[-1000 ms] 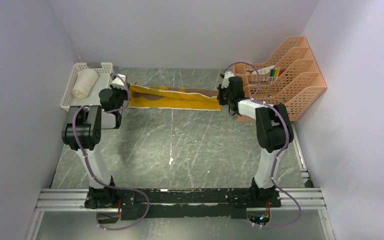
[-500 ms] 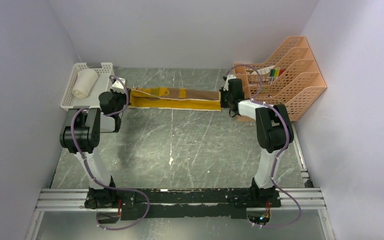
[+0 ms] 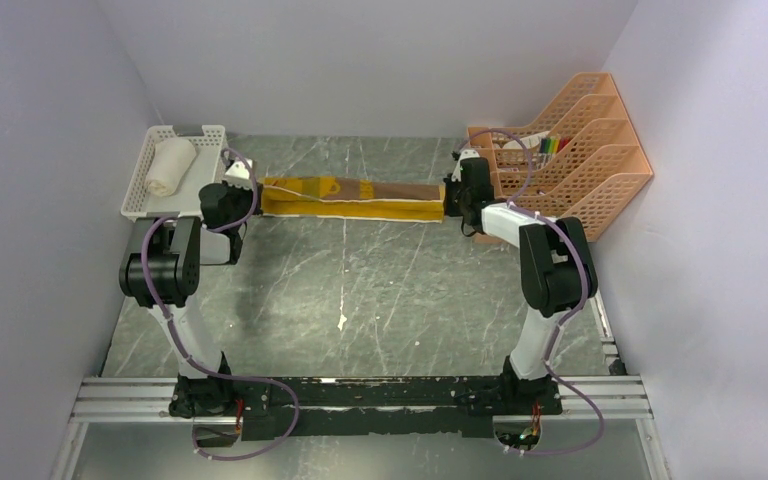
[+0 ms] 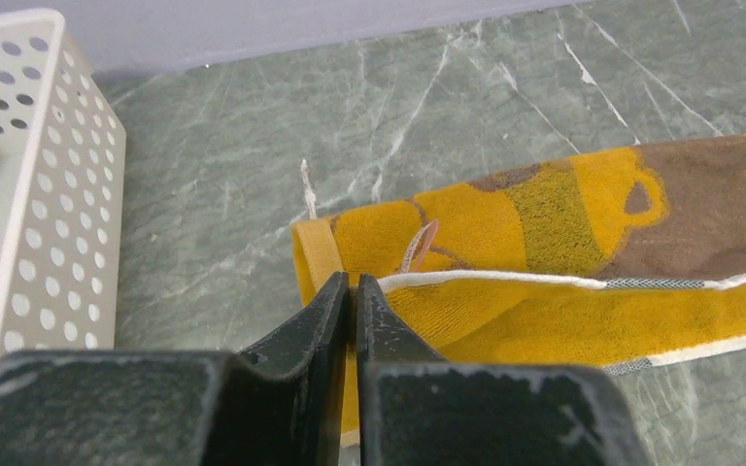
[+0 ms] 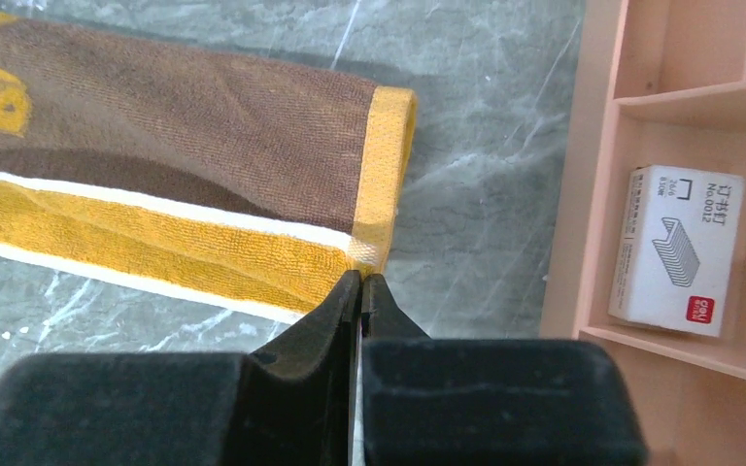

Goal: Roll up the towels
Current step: Fold the towel at the center of the board.

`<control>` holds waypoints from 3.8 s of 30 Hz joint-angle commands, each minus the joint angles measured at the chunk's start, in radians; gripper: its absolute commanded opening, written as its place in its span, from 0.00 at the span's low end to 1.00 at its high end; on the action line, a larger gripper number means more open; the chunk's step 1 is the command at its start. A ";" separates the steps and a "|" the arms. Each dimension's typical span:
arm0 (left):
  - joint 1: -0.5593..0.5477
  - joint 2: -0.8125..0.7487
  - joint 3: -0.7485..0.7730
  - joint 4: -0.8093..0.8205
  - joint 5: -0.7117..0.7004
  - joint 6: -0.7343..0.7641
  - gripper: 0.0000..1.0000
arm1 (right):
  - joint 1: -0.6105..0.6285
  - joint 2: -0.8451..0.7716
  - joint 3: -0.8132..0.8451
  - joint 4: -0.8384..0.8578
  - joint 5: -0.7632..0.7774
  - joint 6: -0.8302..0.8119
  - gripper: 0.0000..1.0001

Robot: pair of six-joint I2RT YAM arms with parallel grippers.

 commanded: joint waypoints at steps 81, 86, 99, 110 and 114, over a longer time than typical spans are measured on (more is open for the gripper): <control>0.111 -0.018 0.743 -1.296 -0.303 -0.215 0.07 | 0.045 -0.245 -0.216 0.264 -0.088 0.011 0.61; 0.109 -0.027 0.789 -1.340 -0.404 -0.200 0.07 | 0.056 -0.239 -0.202 0.249 -0.087 0.006 0.61; -0.156 0.122 0.943 -1.473 -0.522 -0.108 0.07 | 0.069 -0.223 -0.176 0.194 -0.114 -0.002 0.62; -0.326 0.327 1.100 -1.498 -0.258 -0.183 0.07 | 0.088 -0.227 -0.197 0.201 -0.137 0.018 0.62; -0.366 0.348 1.109 -1.437 -0.117 -0.239 0.07 | 0.087 -0.235 -0.205 0.203 -0.134 0.016 0.62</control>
